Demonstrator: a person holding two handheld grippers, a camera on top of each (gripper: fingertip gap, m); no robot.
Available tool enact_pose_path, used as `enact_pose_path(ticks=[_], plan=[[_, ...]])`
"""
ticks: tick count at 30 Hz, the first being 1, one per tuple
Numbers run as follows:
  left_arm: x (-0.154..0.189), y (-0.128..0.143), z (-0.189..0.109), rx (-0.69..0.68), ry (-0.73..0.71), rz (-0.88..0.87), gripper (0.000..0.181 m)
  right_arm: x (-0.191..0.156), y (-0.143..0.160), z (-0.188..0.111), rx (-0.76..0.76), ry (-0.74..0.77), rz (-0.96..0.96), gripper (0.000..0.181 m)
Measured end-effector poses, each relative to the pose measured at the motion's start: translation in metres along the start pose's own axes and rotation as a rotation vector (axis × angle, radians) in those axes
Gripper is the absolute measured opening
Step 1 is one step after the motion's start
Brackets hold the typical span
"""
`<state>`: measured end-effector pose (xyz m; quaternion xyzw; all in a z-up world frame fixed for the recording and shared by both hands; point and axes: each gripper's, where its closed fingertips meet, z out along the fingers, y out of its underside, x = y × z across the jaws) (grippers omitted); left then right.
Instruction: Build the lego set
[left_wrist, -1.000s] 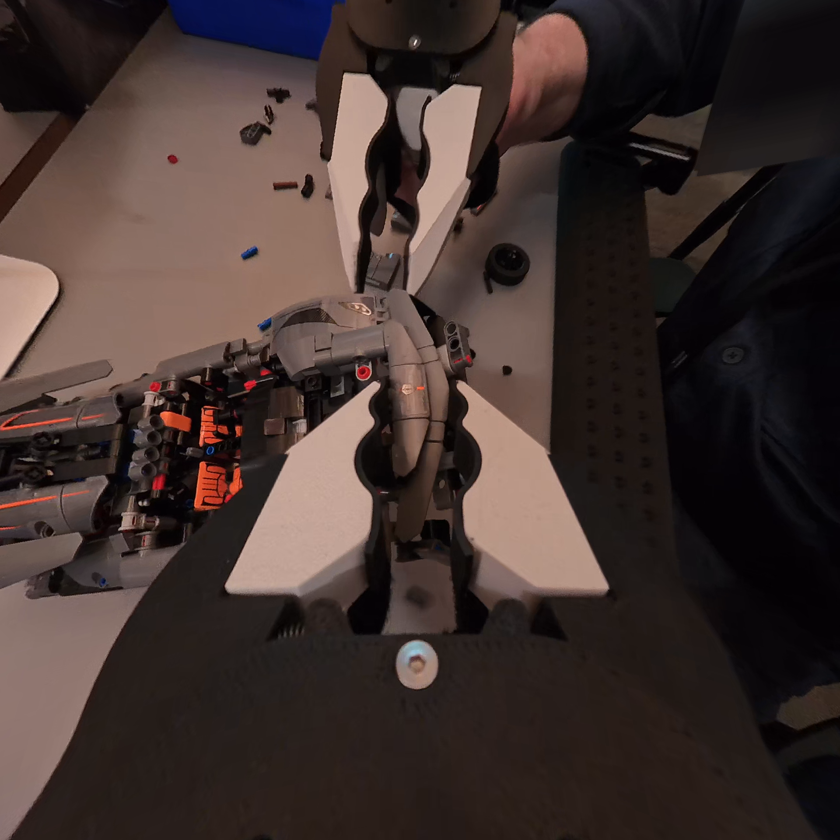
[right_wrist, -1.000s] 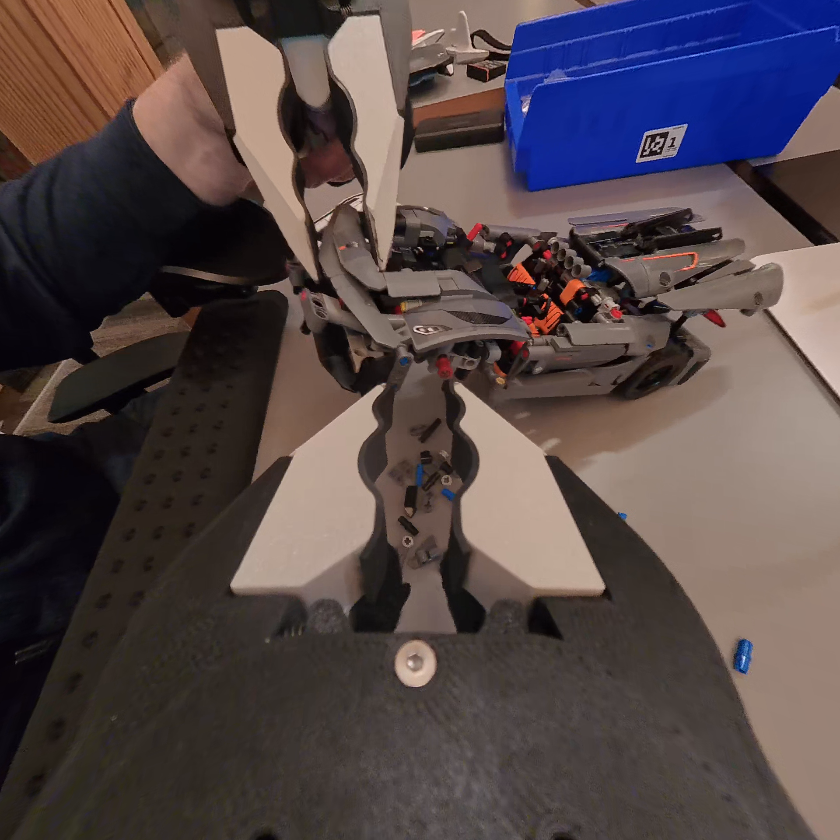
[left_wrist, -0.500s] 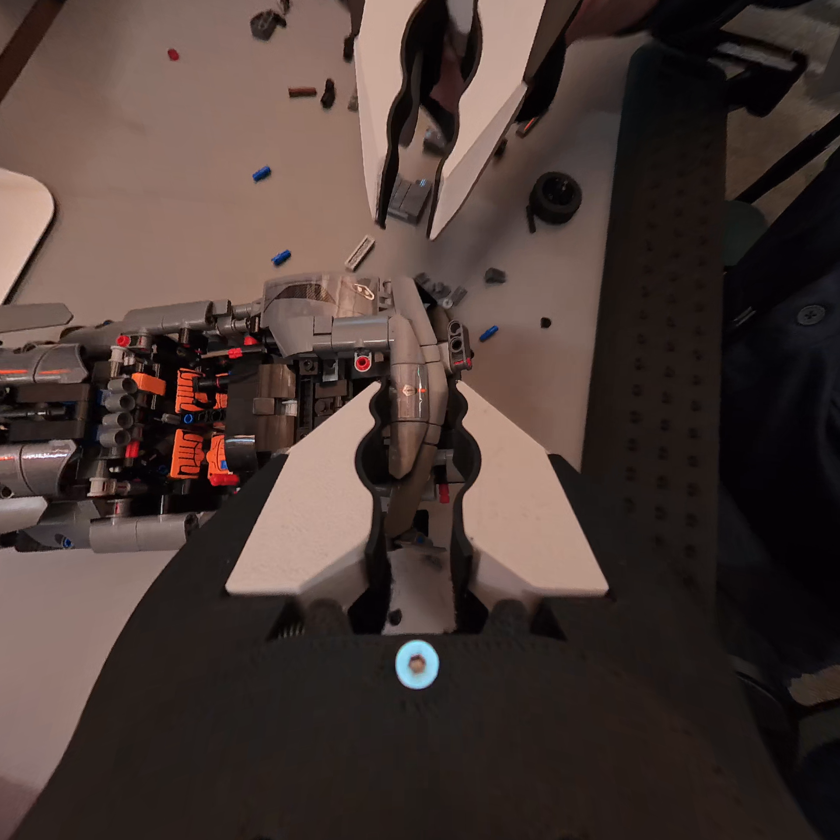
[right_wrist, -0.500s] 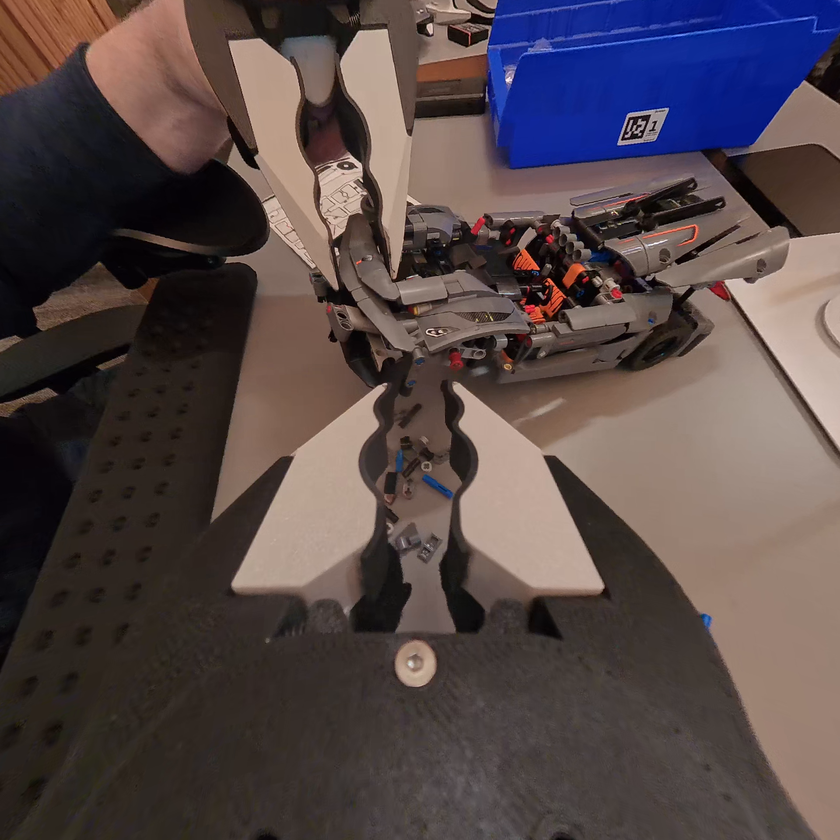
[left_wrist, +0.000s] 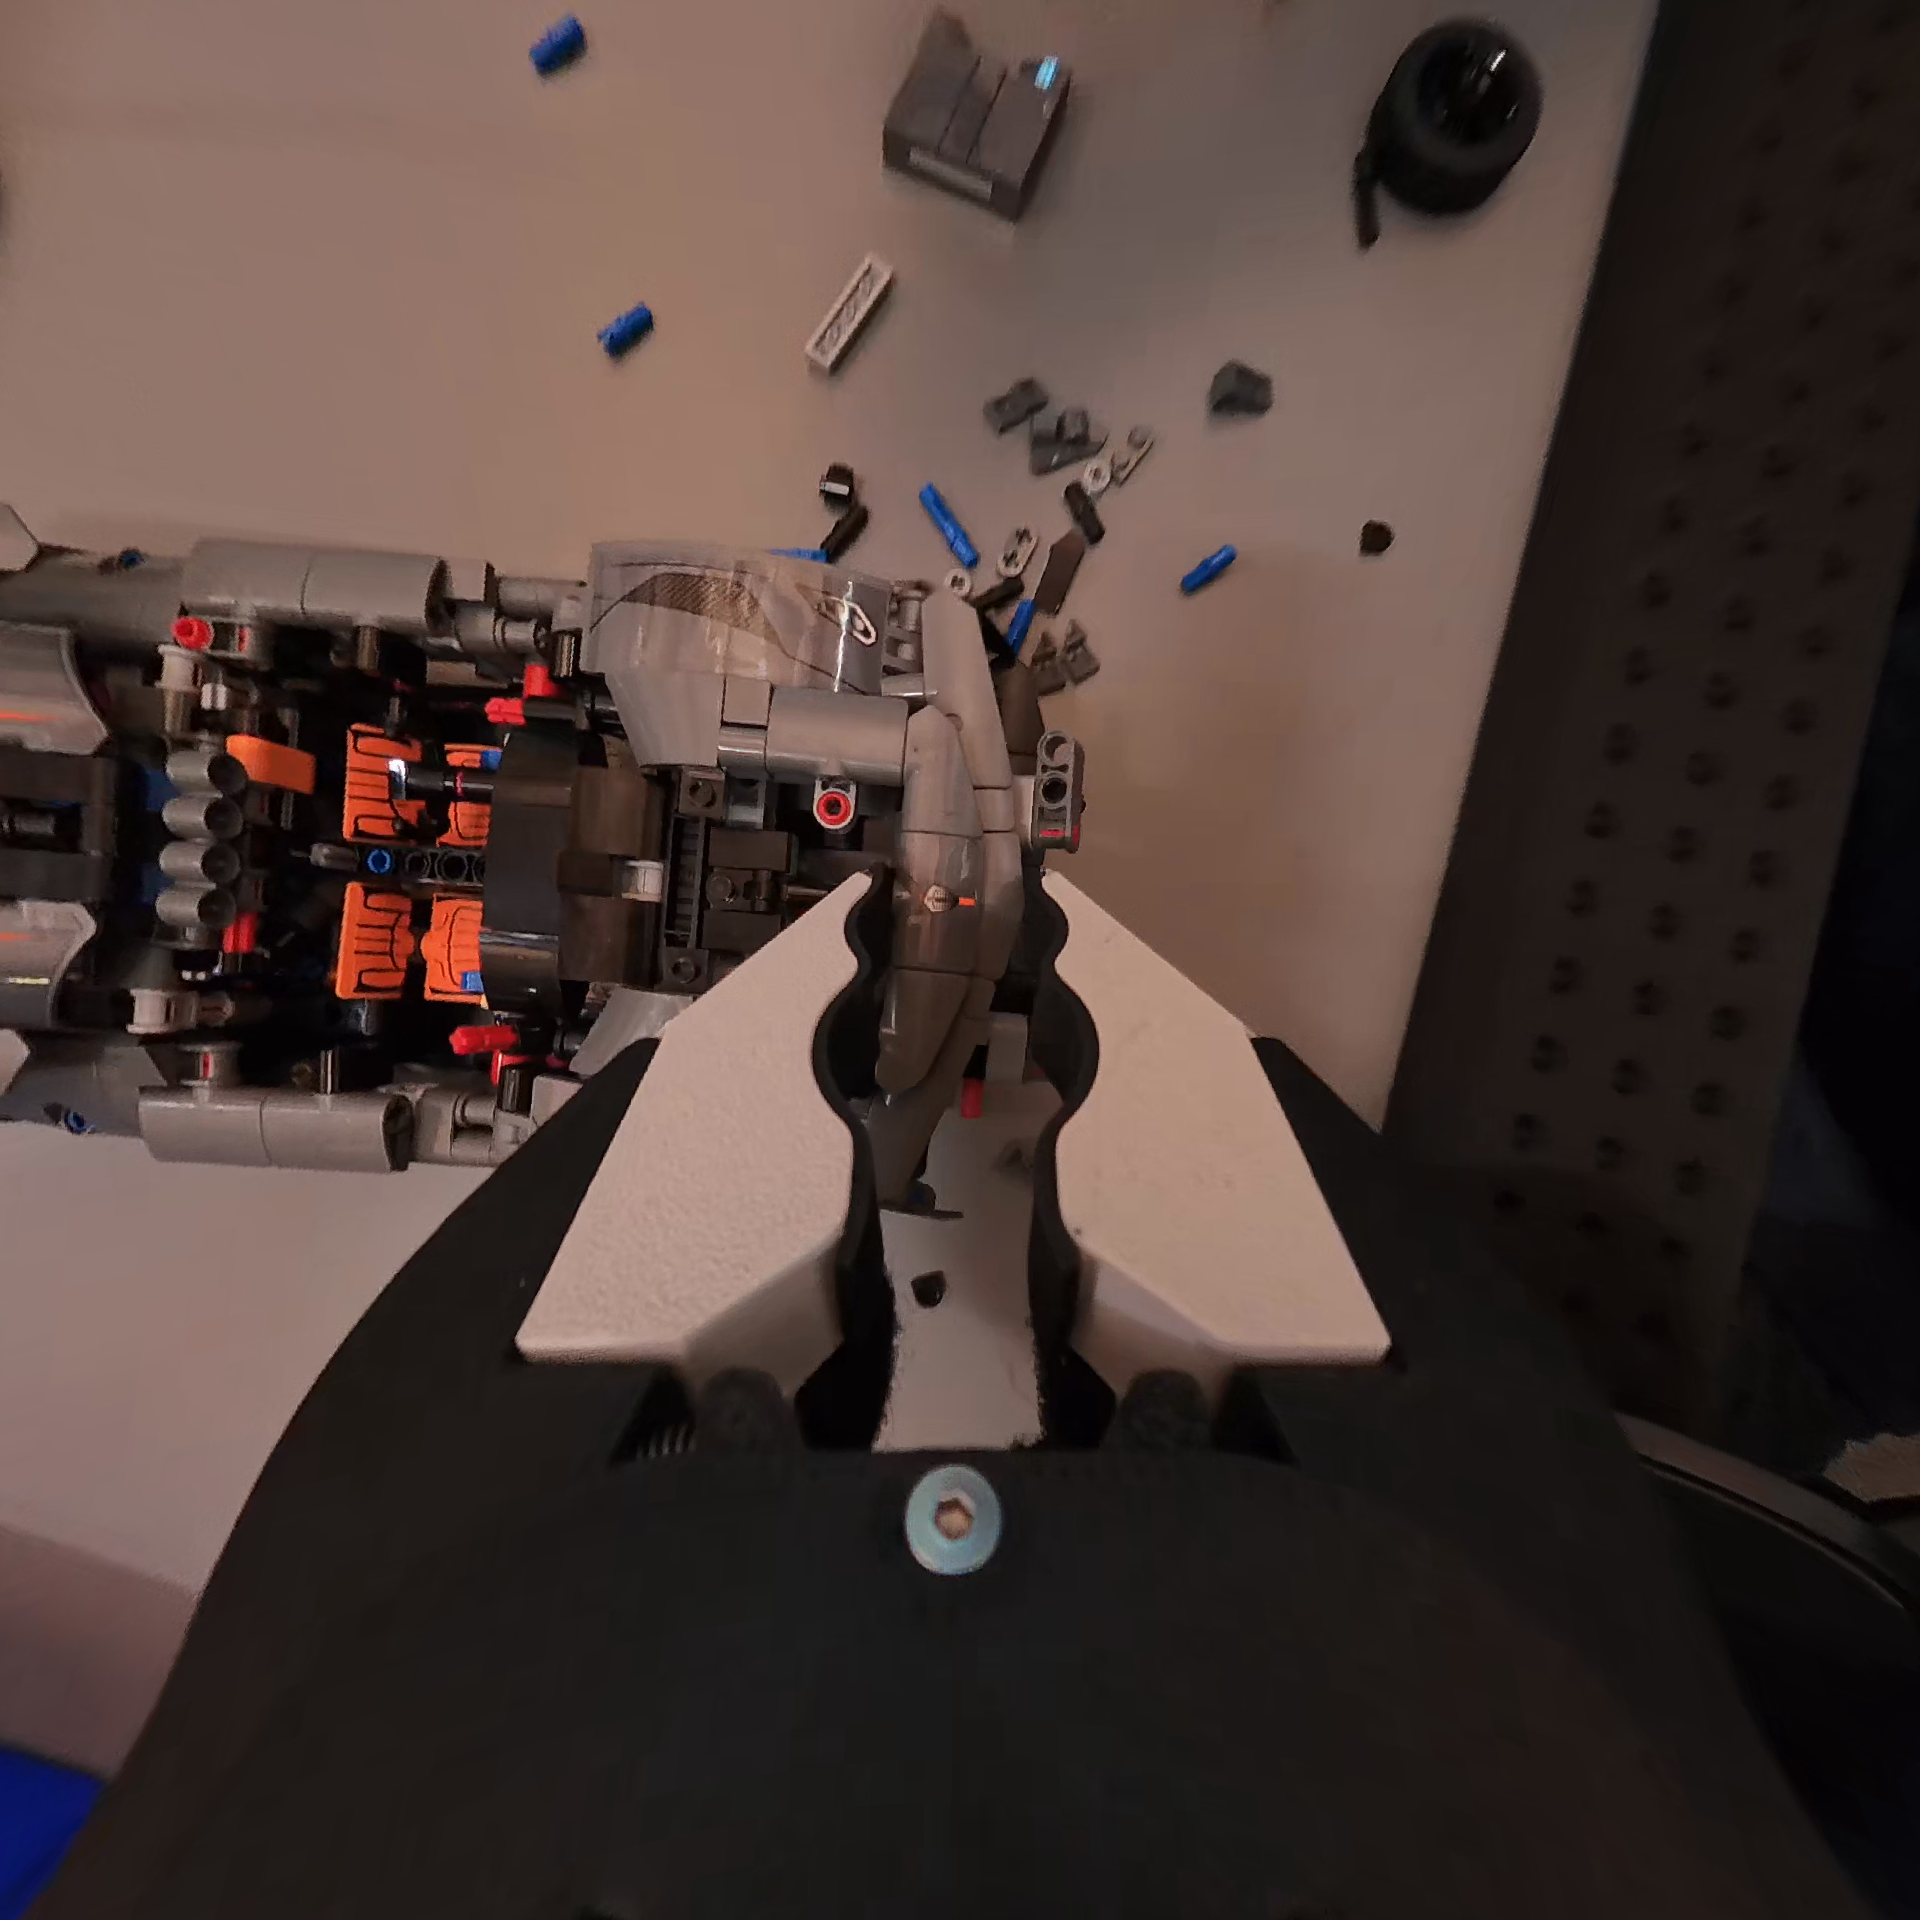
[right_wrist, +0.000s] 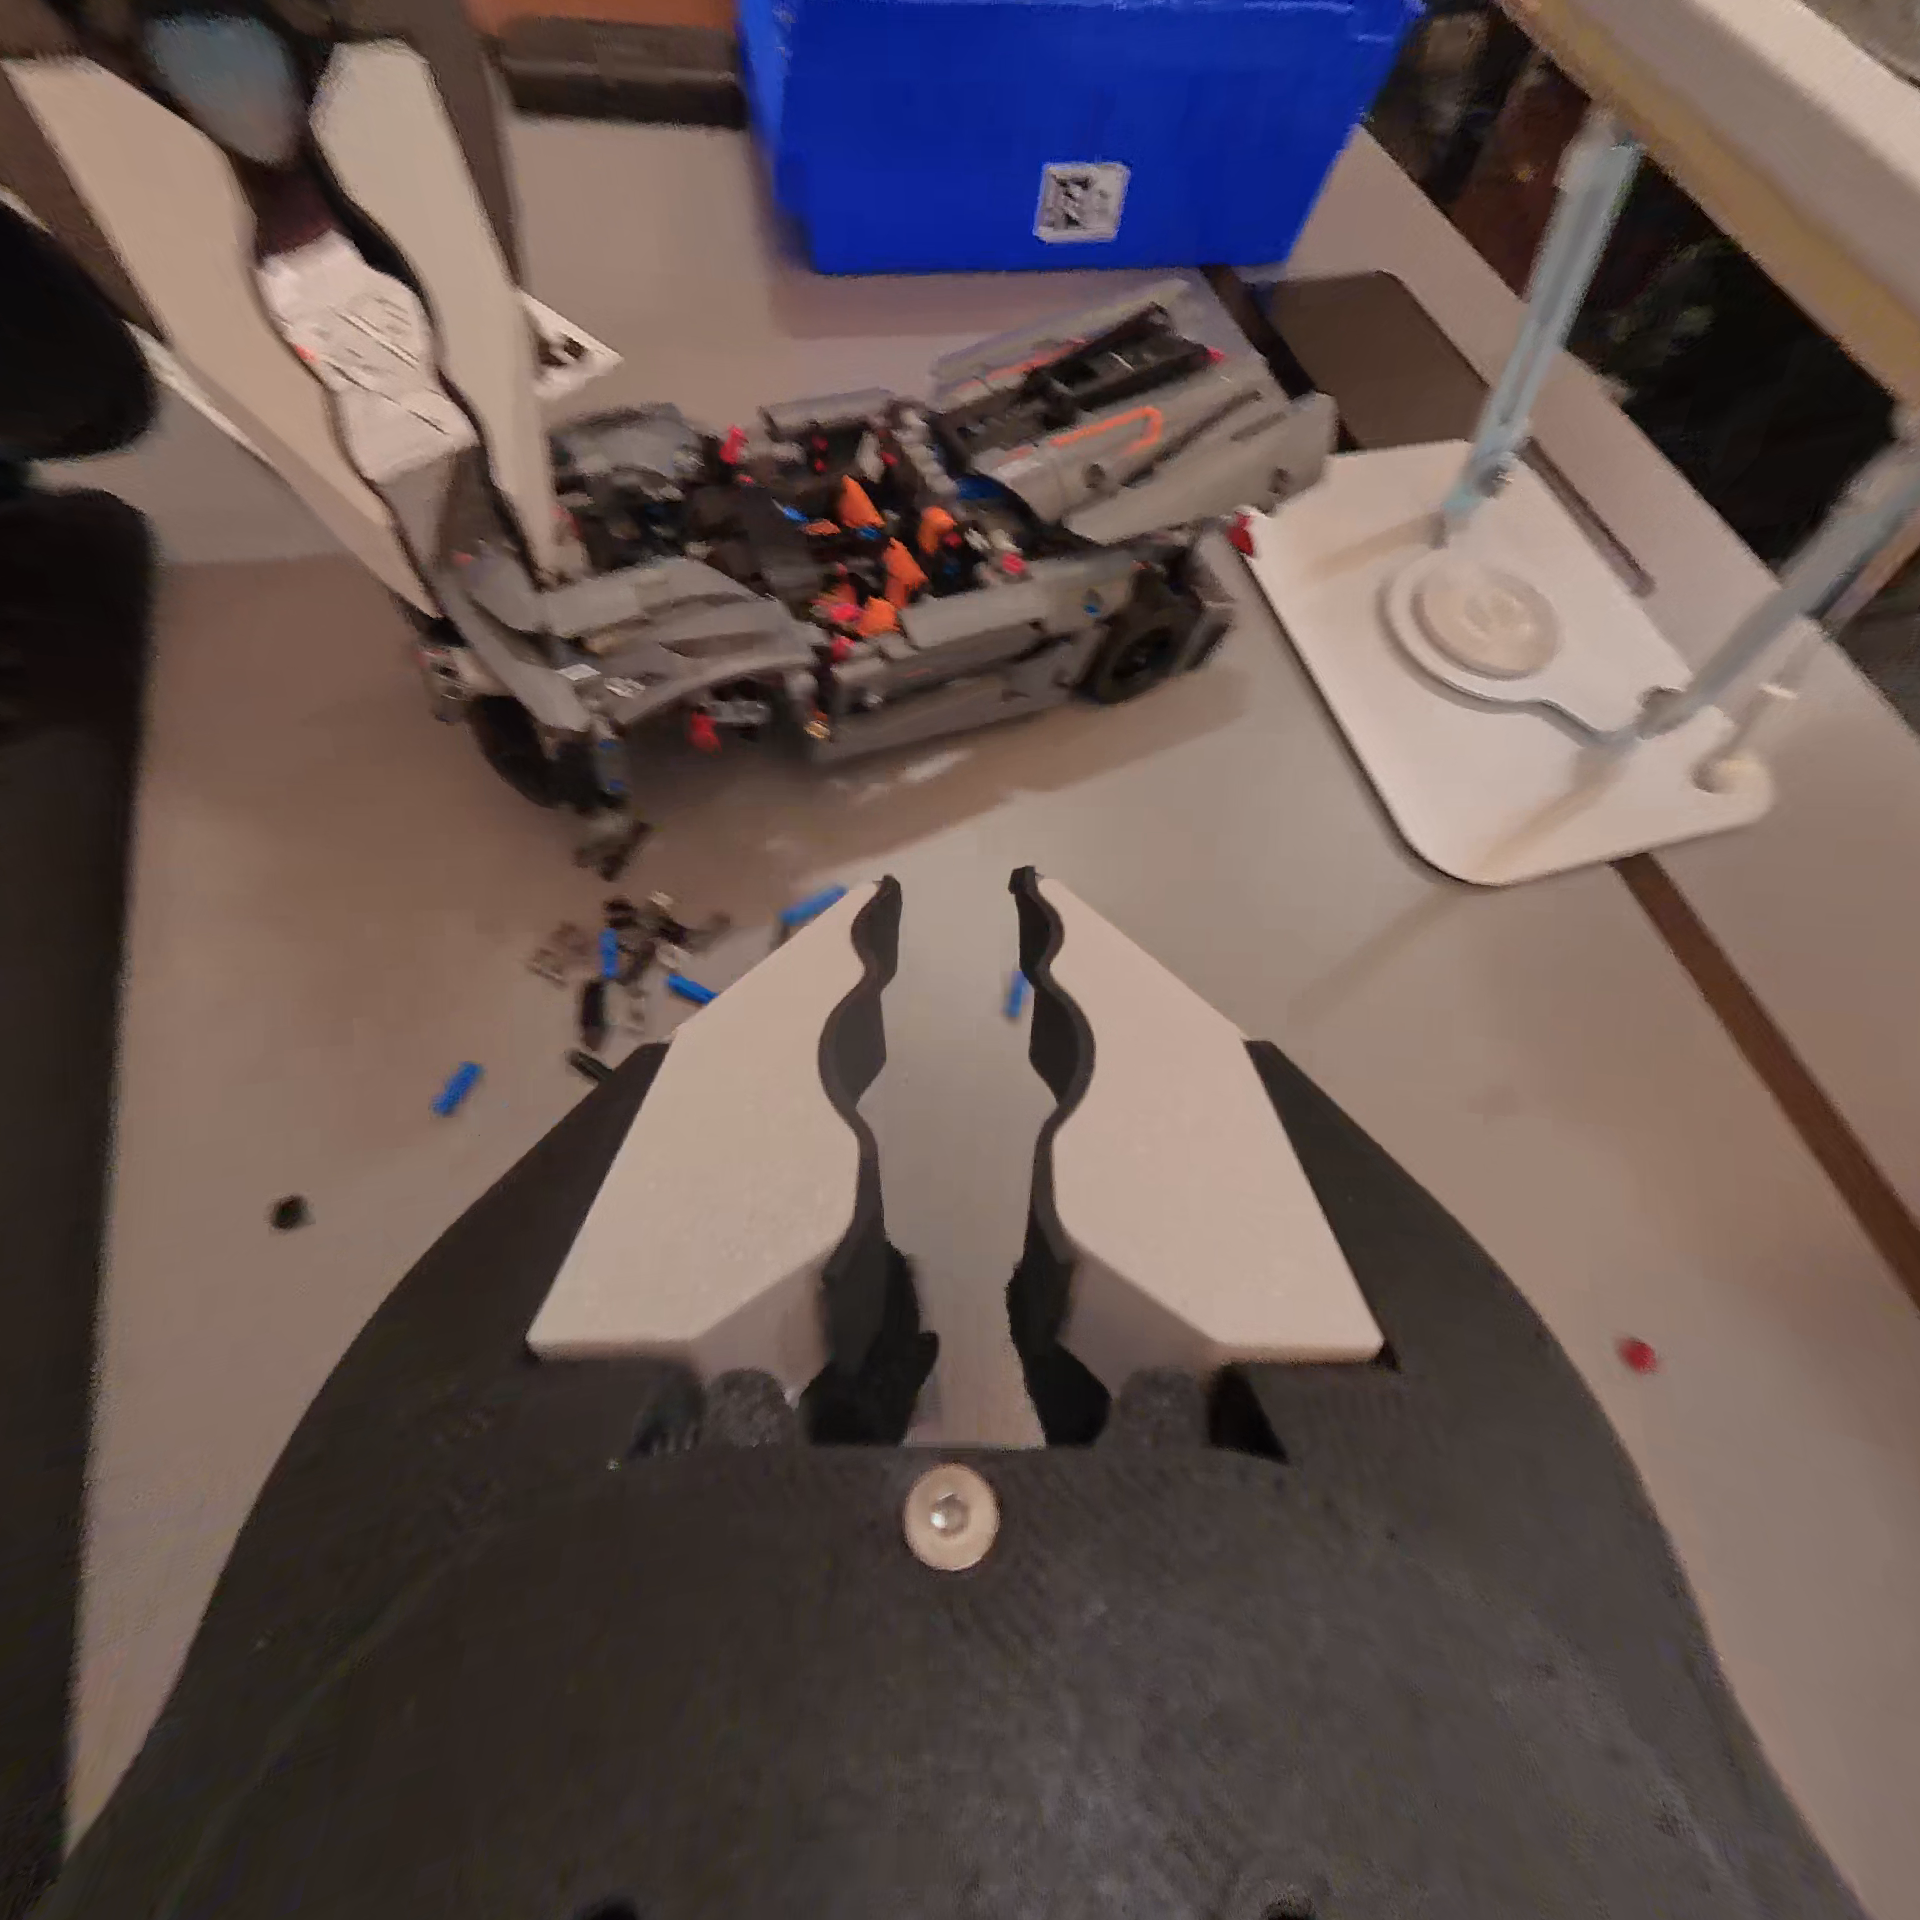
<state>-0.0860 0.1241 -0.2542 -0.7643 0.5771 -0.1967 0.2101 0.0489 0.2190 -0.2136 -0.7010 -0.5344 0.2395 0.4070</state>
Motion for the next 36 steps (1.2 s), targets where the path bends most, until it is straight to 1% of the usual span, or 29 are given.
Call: enact_pose_path(ticks=[2, 4, 6, 7, 8, 9, 10, 11, 14, 16, 17, 19, 21, 24, 27, 29, 36], plan=[[-0.002, 0.003, 0.001, -0.031, -0.022, 0.005, 0.022, 0.027, 0.014, -0.01, -0.08, 0.112, -0.04, 0.021], [-0.003, 0.01, 0.004, -0.08, -0.048, 0.01, 0.022, 0.058, 0.04, -0.028, -0.252, 0.24, -0.107, 0.016], [-0.005, 0.017, 0.007, -0.117, -0.063, 0.007, 0.022, 0.091, 0.063, -0.058, -0.407, 0.382, -0.152, 0.015], [-0.005, 0.021, 0.008, -0.135, -0.068, 0.005, 0.022, 0.102, 0.073, -0.073, -0.463, 0.426, -0.149, 0.011], [-0.006, 0.025, 0.009, -0.152, -0.073, 0.004, 0.022, 0.113, 0.083, -0.088, -0.518, 0.462, -0.118, 0.011], [-0.006, 0.028, 0.01, -0.164, -0.079, 0.0, 0.022, 0.121, 0.093, -0.101, -0.55, 0.481, -0.066, 0.014], [-0.007, 0.029, 0.011, -0.168, -0.082, -0.005, 0.022, 0.126, 0.102, -0.109, -0.557, 0.471, -0.008, 0.013], [-0.006, 0.03, 0.012, -0.173, -0.082, -0.006, 0.022, 0.129, 0.11, -0.115, -0.554, 0.449, 0.052, 0.012], [-0.006, 0.035, 0.016, -0.205, -0.082, -0.002, 0.022, 0.137, 0.138, -0.127, -0.553, 0.4, 0.192, 0.018], [-0.005, 0.037, 0.018, -0.21, -0.077, -0.002, 0.022, 0.142, 0.155, -0.13, -0.556, 0.401, 0.221, 0.015], [-0.005, 0.037, 0.018, -0.21, -0.074, -0.005, 0.021, 0.143, 0.164, -0.129, -0.582, 0.403, 0.222, 0.014], [-0.006, 0.037, 0.017, -0.211, -0.075, -0.009, 0.021, 0.145, 0.169, -0.126, -0.611, 0.419, 0.189, 0.015], [-0.006, 0.039, 0.018, -0.218, -0.079, -0.015, 0.022, 0.138, 0.166, -0.115, -0.614, 0.392, 0.172, 0.013], [-0.007, 0.043, 0.019, -0.234, -0.085, -0.022, 0.021, 0.13, 0.165, -0.102, -0.683, 0.4, 0.053, 0.014], [-0.007, 0.044, 0.019, -0.232, -0.084, -0.029, 0.021, 0.116, 0.159, -0.086, -0.692, 0.357, 0.0, 0.013], [-0.007, 0.044, 0.019, -0.223, -0.08, -0.038, 0.022, 0.111, 0.159, -0.082, -0.715, 0.355, -0.043, 0.013], [-0.006, 0.045, 0.021, -0.228, -0.068, -0.055, 0.027, 0.103, 0.149, -0.072, -0.685, 0.337, -0.095, 0.013]])
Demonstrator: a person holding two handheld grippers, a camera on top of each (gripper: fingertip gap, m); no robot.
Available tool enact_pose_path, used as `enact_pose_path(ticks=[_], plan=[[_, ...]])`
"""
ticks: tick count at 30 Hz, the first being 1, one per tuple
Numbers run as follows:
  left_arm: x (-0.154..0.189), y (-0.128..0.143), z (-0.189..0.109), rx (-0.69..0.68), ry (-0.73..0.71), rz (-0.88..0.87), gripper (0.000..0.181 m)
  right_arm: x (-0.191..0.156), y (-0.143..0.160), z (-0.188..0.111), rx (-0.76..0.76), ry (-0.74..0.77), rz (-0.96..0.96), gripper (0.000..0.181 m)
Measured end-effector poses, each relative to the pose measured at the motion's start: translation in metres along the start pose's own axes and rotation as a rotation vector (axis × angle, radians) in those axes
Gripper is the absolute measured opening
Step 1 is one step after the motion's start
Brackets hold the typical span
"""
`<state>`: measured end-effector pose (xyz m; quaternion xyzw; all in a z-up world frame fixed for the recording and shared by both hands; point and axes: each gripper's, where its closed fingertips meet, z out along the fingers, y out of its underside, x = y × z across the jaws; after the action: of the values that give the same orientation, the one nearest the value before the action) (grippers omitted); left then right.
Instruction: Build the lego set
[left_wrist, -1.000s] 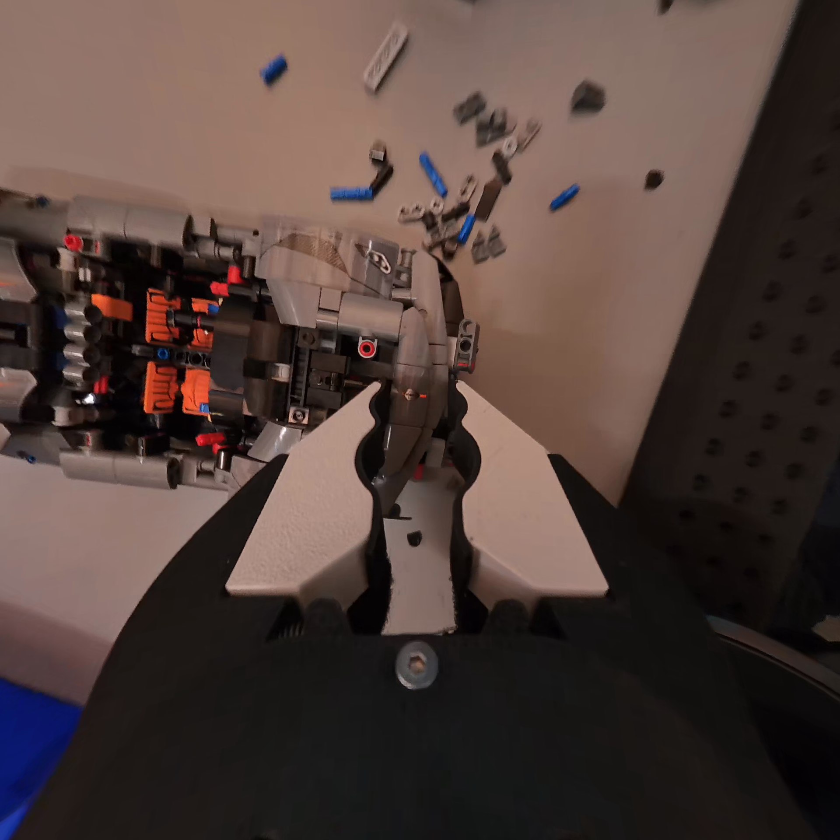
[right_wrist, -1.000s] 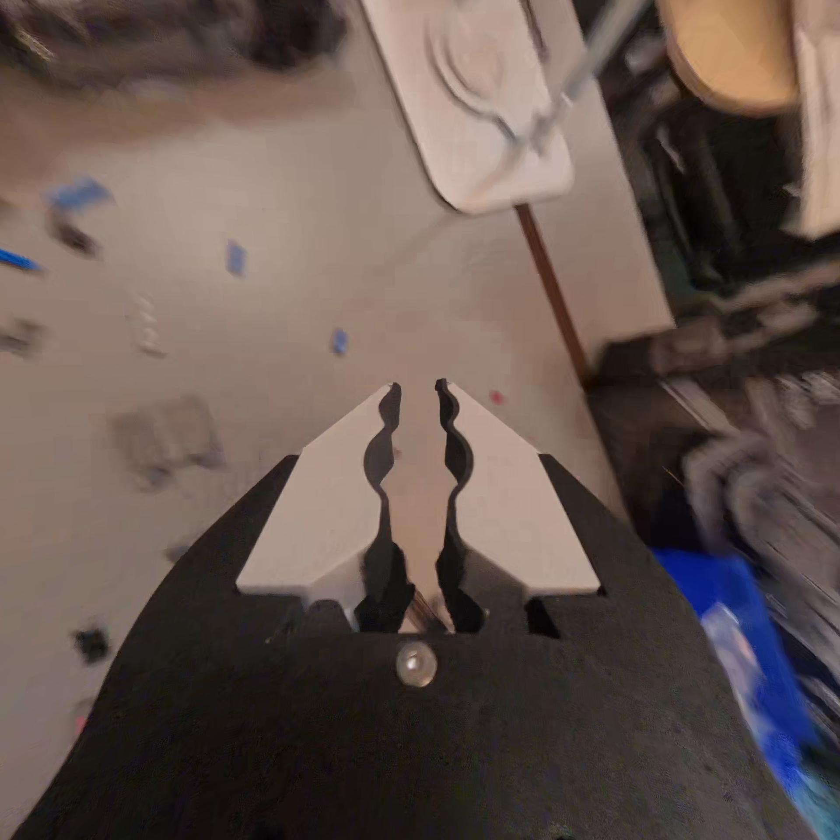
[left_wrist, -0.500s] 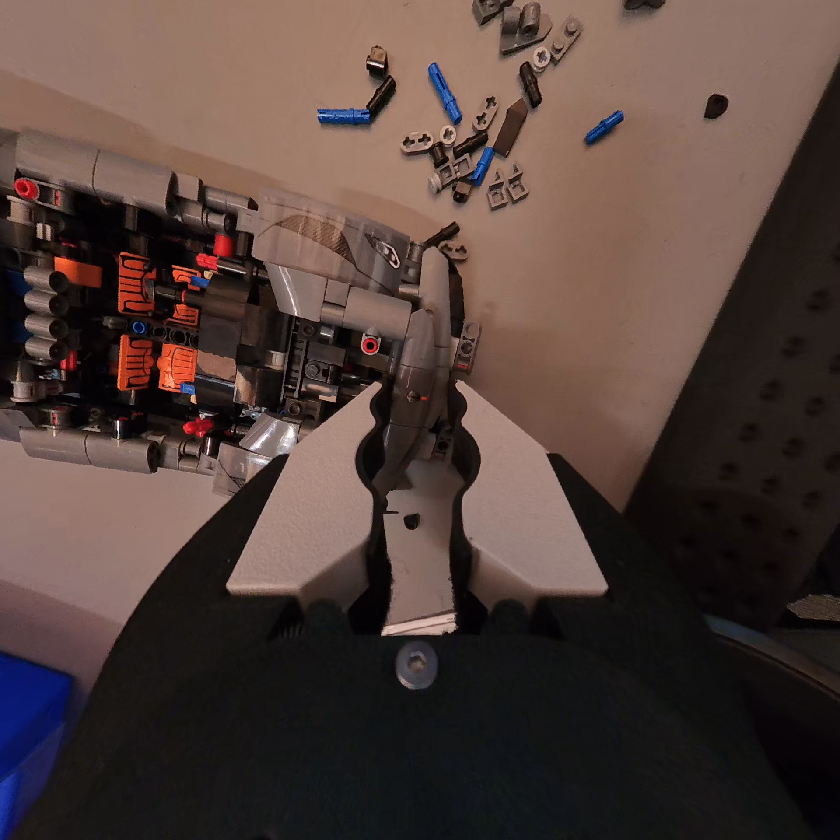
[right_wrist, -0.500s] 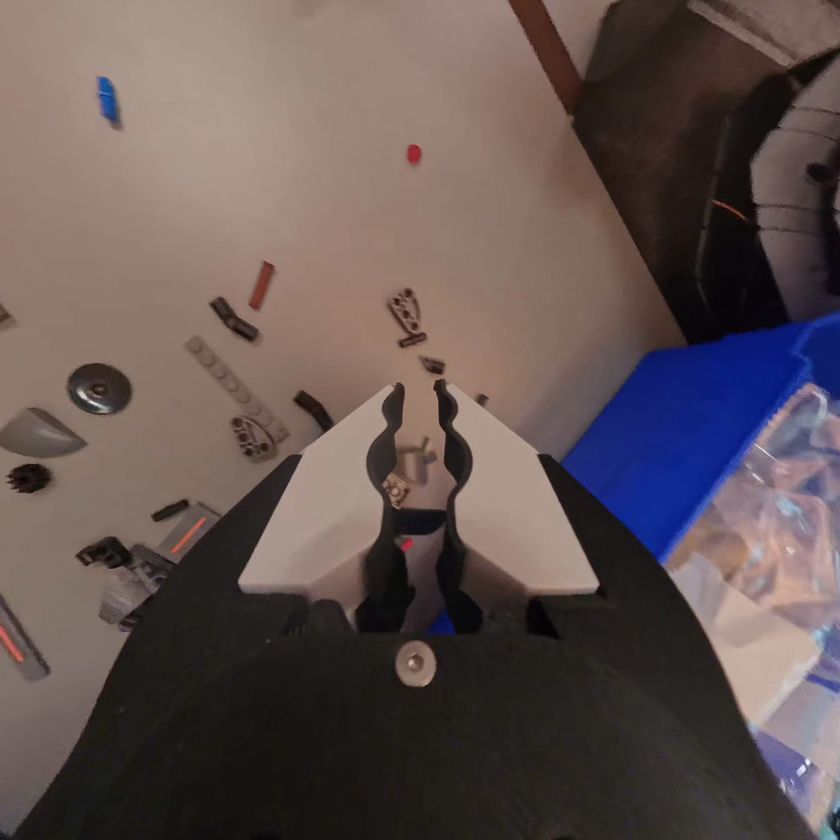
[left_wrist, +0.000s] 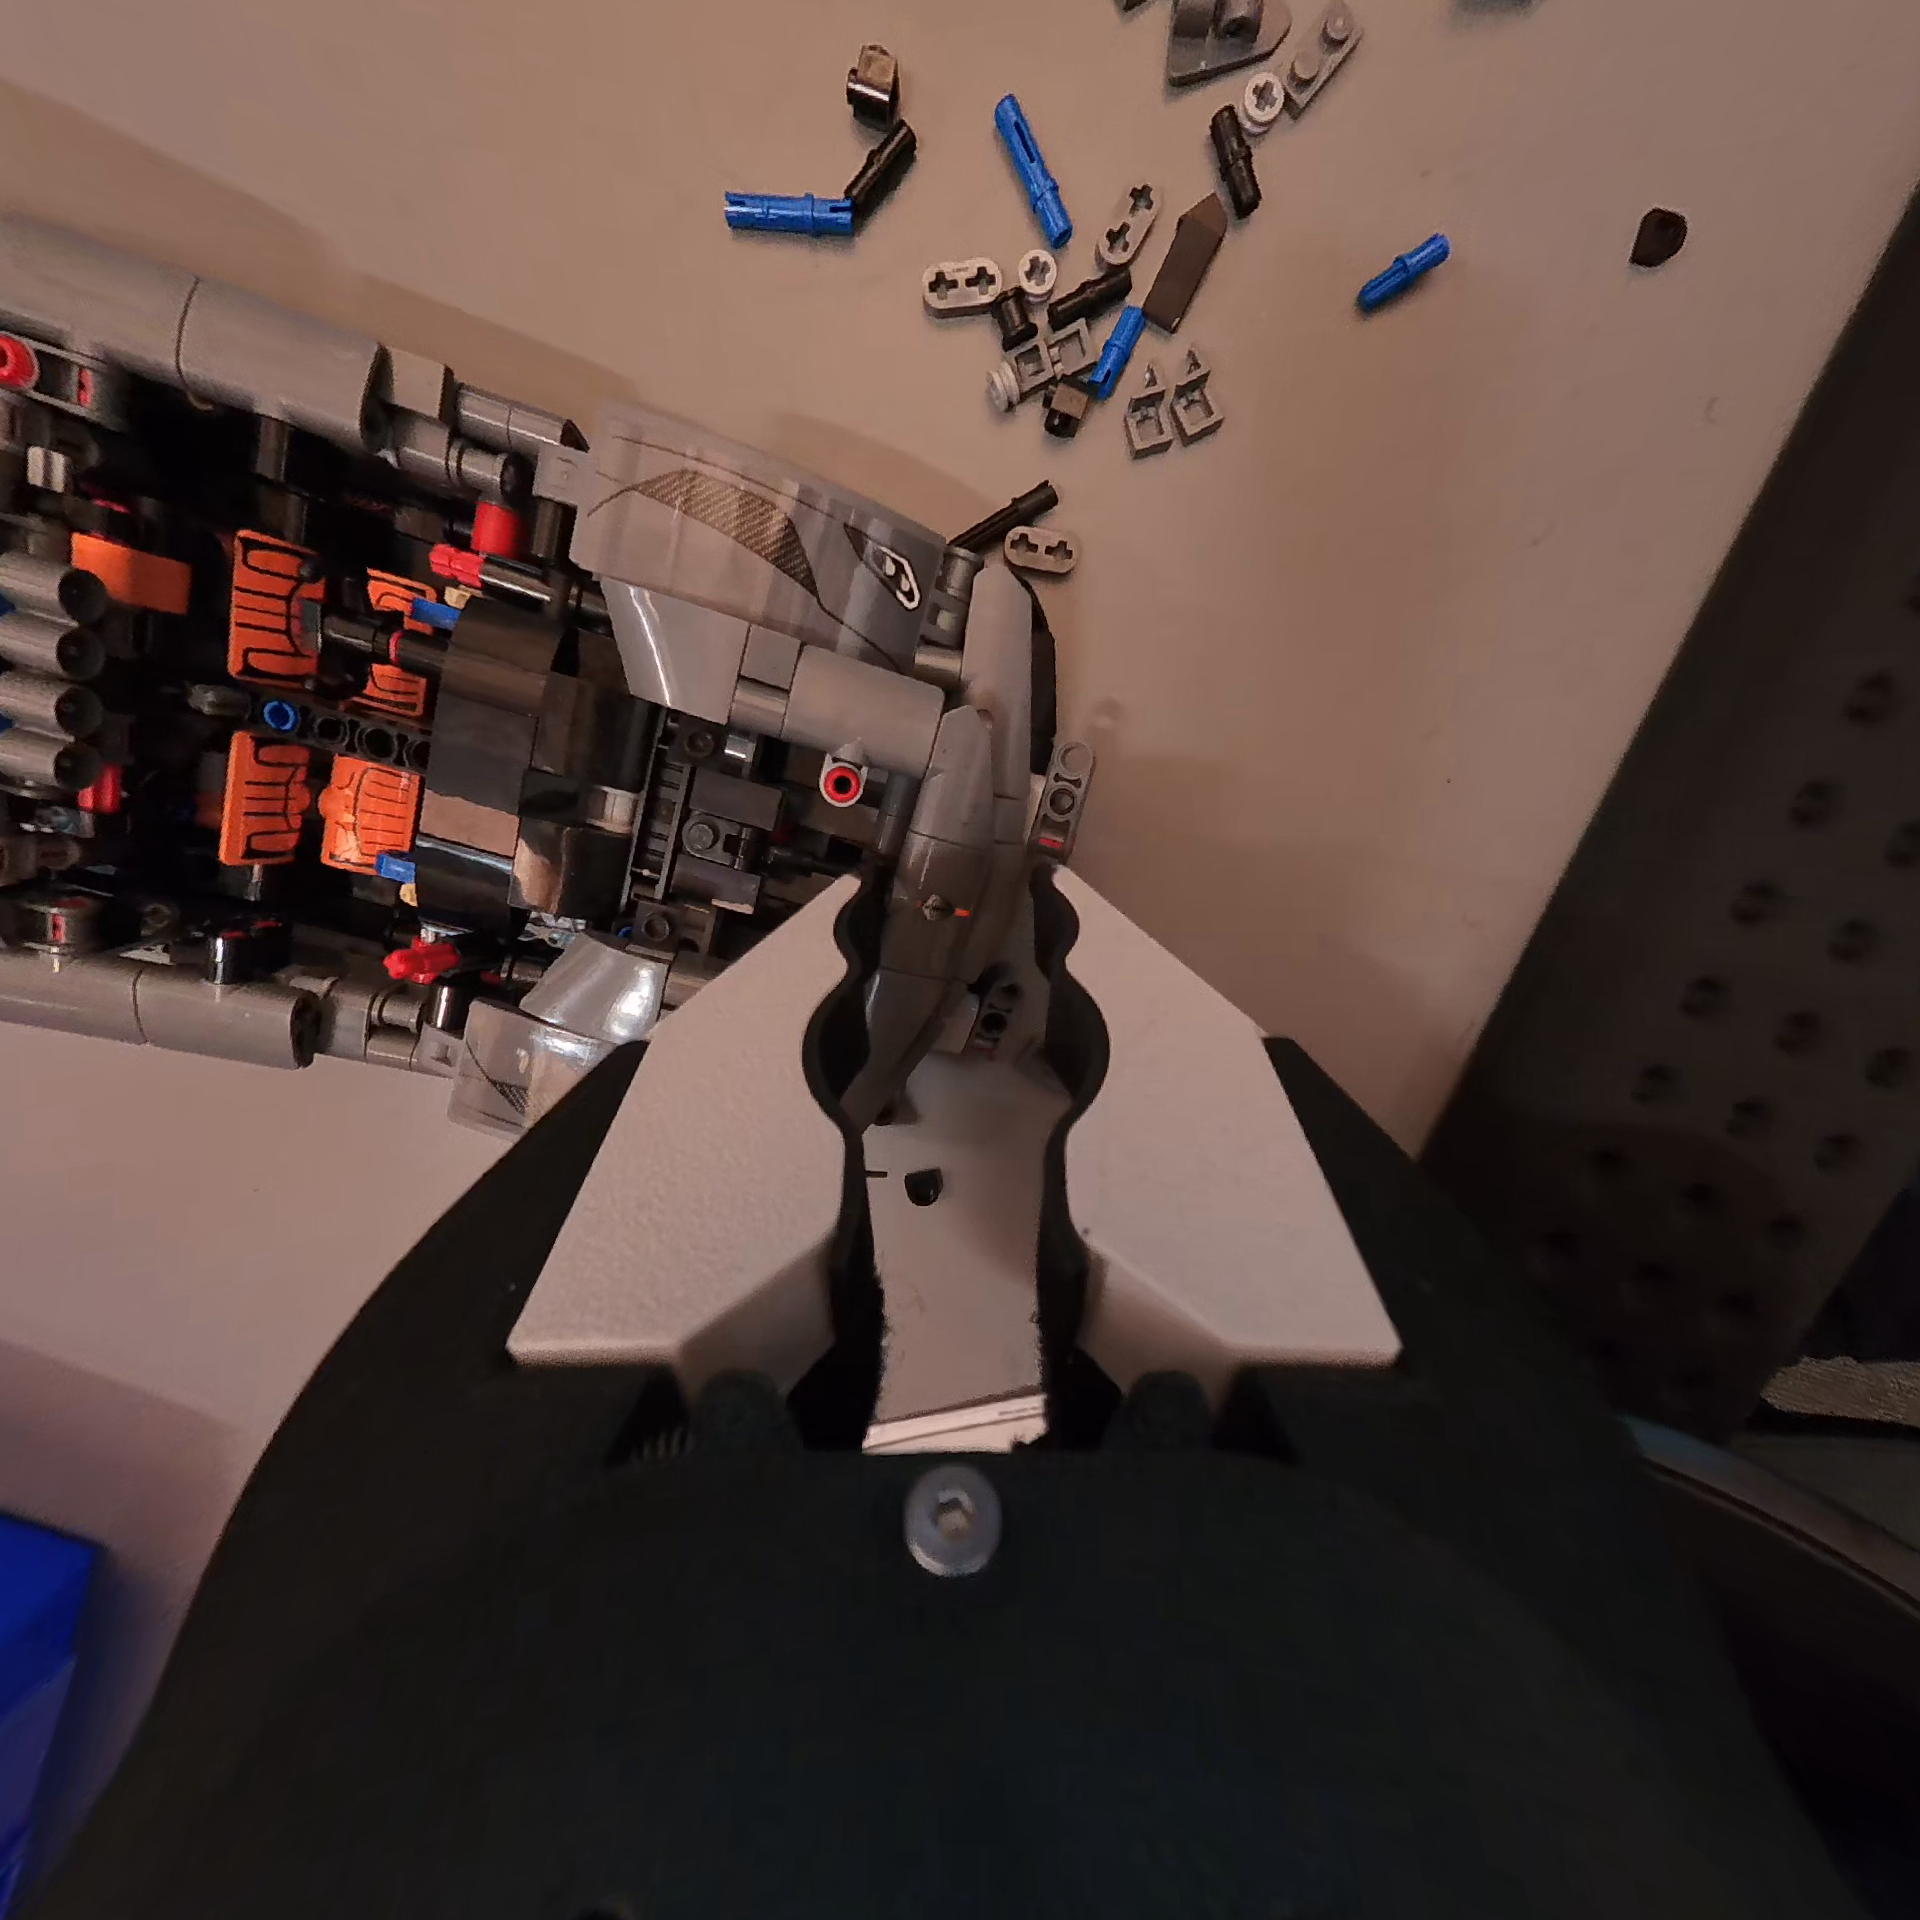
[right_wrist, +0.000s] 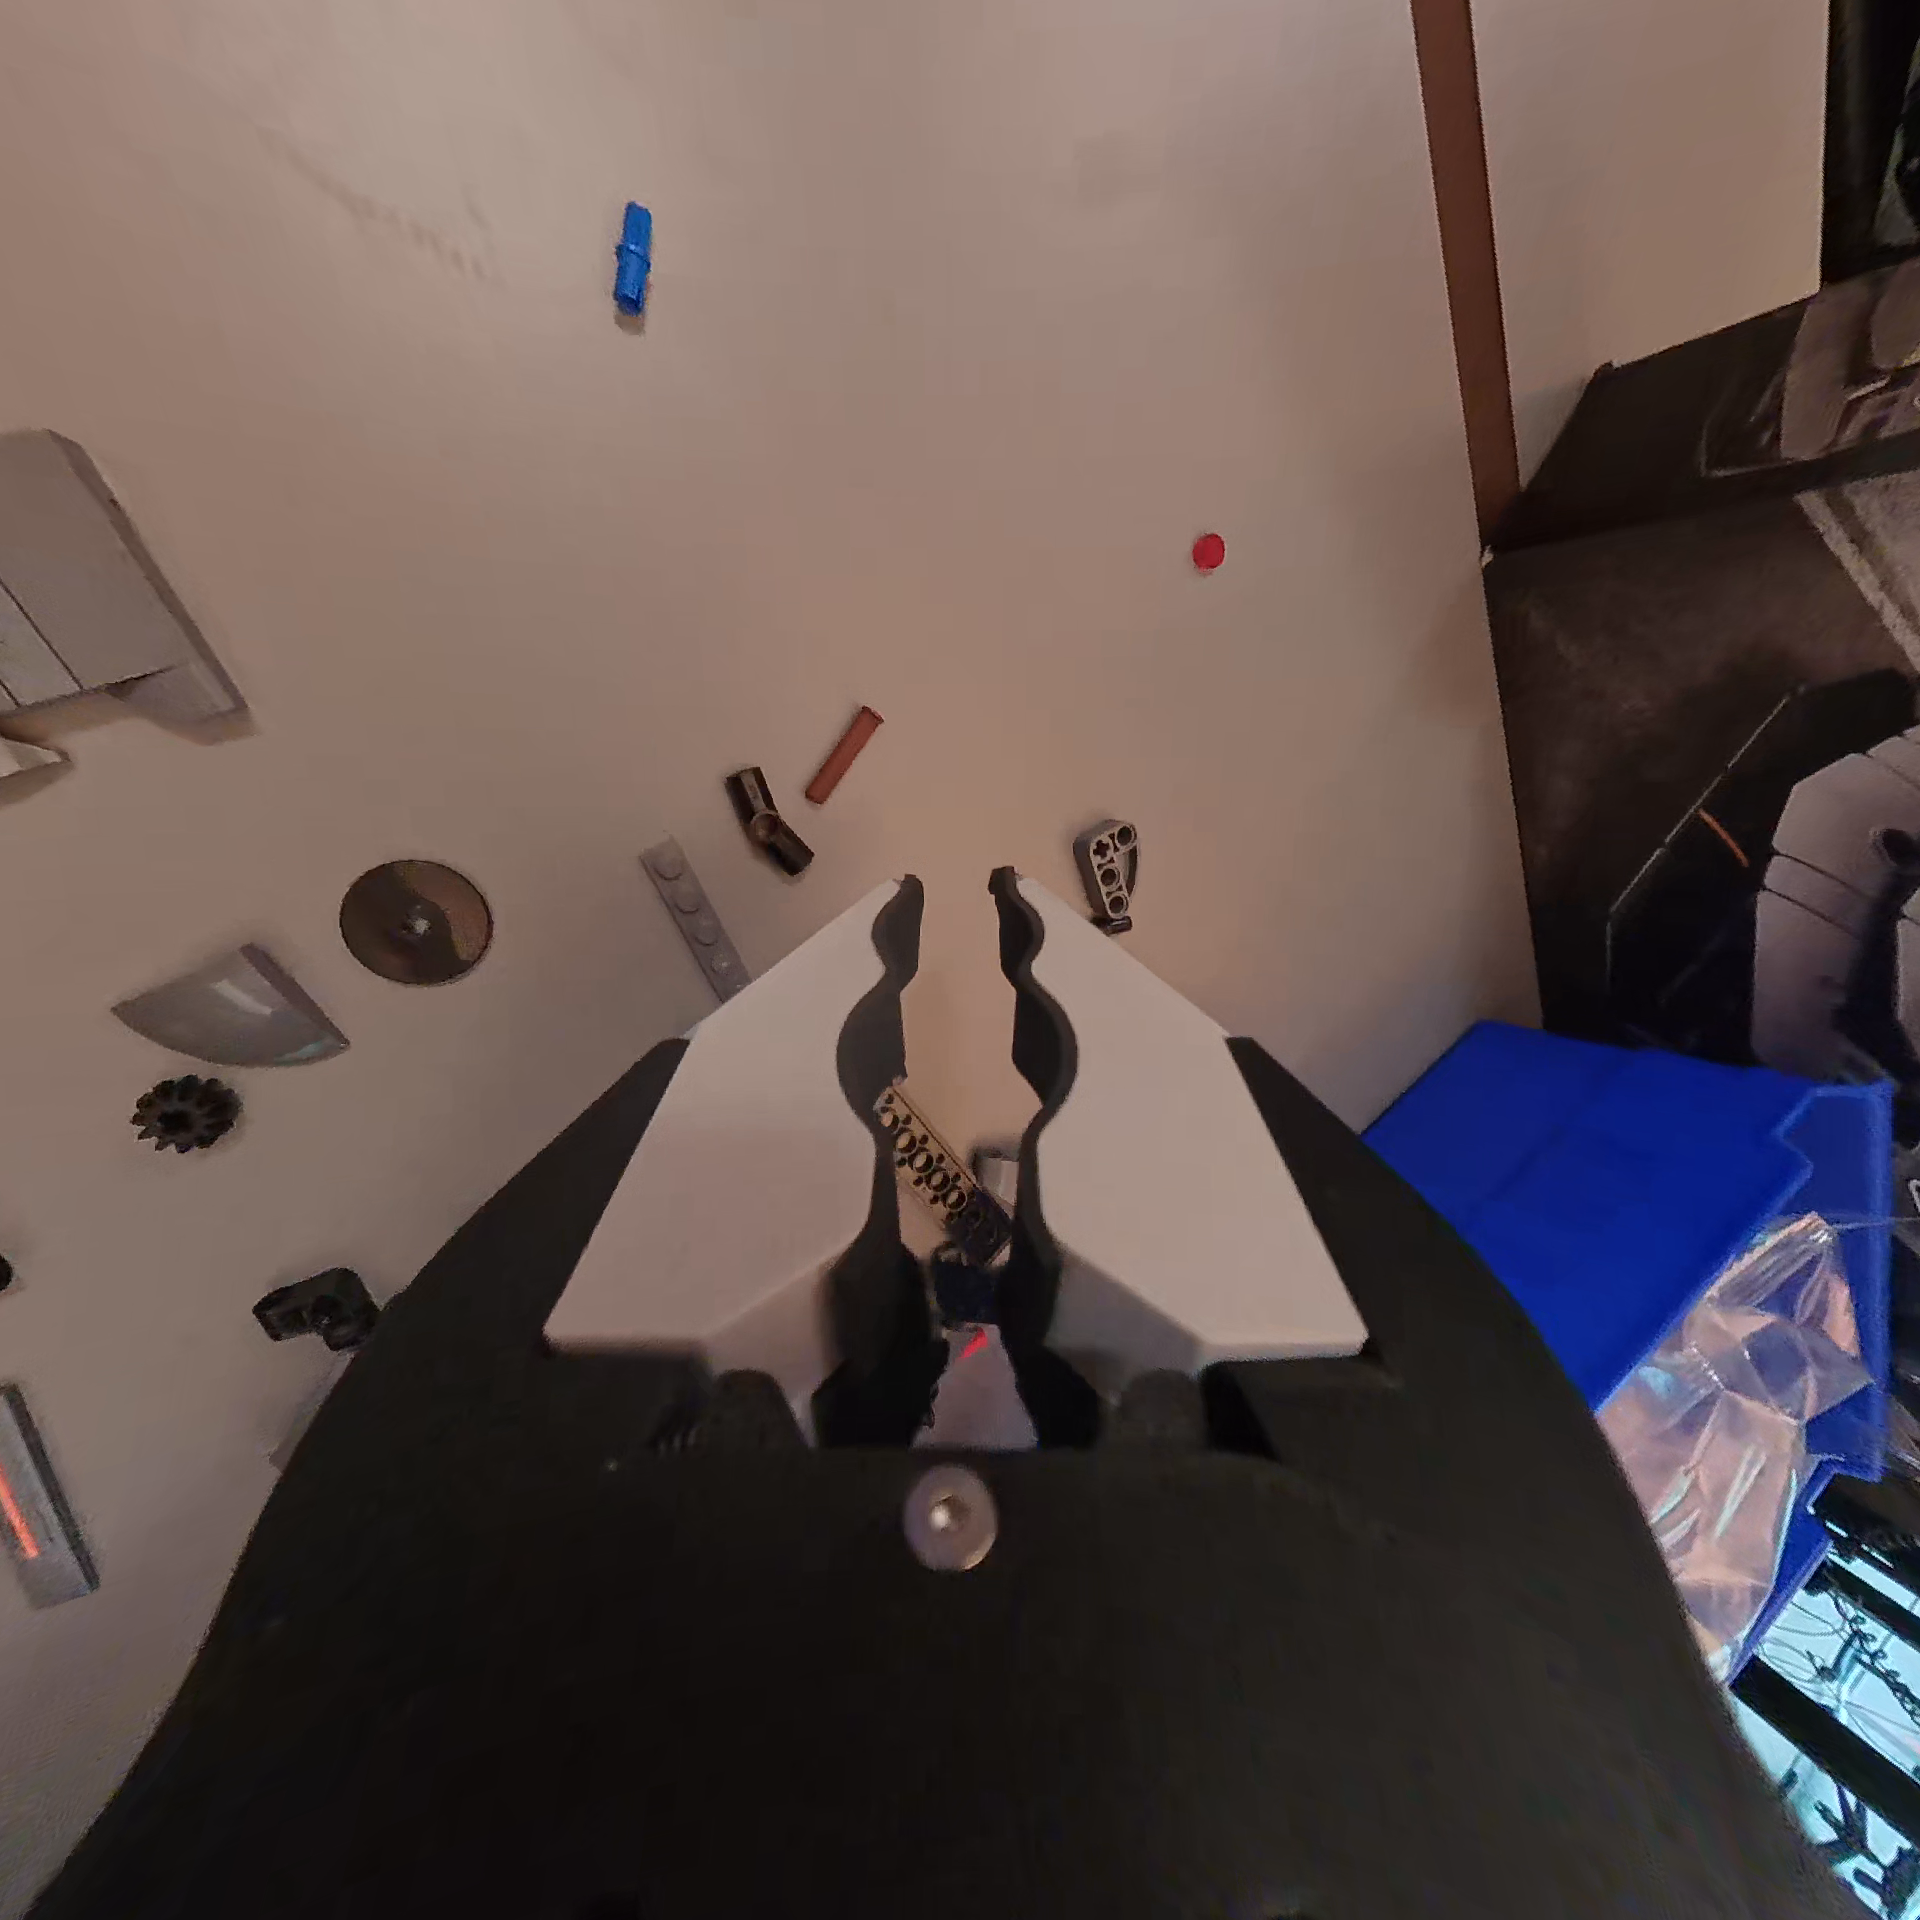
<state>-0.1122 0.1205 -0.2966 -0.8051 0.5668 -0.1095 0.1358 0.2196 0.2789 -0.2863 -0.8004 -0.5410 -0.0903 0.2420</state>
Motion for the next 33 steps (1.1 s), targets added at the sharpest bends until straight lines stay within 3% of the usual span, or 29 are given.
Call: enact_pose_path(ticks=[7, 19, 33], plan=[[-0.004, -0.003, -0.01, 0.044, -0.024, -0.012, 0.029, -0.009, -0.007, 0.002, 0.007, 0.001, -0.055, 0.014], [-0.039, -0.01, -0.037, 0.189, -0.172, -0.106, 0.014, -0.021, -0.027, -0.001, 0.056, 0.005, -0.128, 0.014], [-0.053, -0.007, -0.038, 0.189, -0.244, -0.146, 0.01, -0.021, -0.027, 0.0, 0.056, 0.014, -0.14, 0.016]])
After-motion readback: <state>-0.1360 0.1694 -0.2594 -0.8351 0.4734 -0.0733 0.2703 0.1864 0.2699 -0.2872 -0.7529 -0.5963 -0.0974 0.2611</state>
